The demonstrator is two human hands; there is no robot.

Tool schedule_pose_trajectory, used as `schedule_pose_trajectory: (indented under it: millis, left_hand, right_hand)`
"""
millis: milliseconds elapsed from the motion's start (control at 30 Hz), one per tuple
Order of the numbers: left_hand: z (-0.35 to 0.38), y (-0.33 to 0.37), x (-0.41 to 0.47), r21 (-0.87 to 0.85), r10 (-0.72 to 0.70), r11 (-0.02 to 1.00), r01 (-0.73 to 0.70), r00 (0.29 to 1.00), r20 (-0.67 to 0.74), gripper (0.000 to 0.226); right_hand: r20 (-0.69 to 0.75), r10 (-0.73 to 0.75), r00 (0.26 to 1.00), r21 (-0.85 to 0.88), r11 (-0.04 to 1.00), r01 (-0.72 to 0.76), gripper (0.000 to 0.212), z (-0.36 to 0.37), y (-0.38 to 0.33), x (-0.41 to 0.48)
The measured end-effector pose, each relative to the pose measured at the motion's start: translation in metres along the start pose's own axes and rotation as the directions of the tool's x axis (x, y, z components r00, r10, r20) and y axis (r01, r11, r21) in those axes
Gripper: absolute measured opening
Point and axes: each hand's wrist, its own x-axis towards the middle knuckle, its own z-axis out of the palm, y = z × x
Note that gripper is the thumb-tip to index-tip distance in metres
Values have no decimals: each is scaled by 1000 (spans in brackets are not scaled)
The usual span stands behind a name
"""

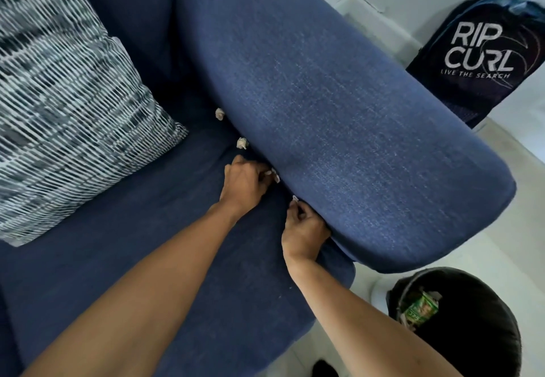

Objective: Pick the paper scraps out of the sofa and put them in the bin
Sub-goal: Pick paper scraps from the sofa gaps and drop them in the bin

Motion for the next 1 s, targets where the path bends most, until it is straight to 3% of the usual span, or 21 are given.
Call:
schedule_pose_trajectory:
  millis: [200,467,767,1000]
  left_hand:
    - [-30,-2,-18,-86,36,995,-43,996,-80,11]
    - [-107,20,-35,-31,32,999,-36,990,-136,11]
    - [-213,101,-53,-22,140,988,-154,944,-299,9]
    - [-266,181,-53,0,216,974,-227,925,-313,9]
  right_hand:
    - [82,-26,996,-15,1000,27,26,-19,-17,-11]
    - [157,-172,972,51,985,166,19,-52,-86,-29]
    - [175,-367,914,41,930,365,24,-139,-200,-18]
    - [160,-496,853,-105,851,514,34,-235,-263,3]
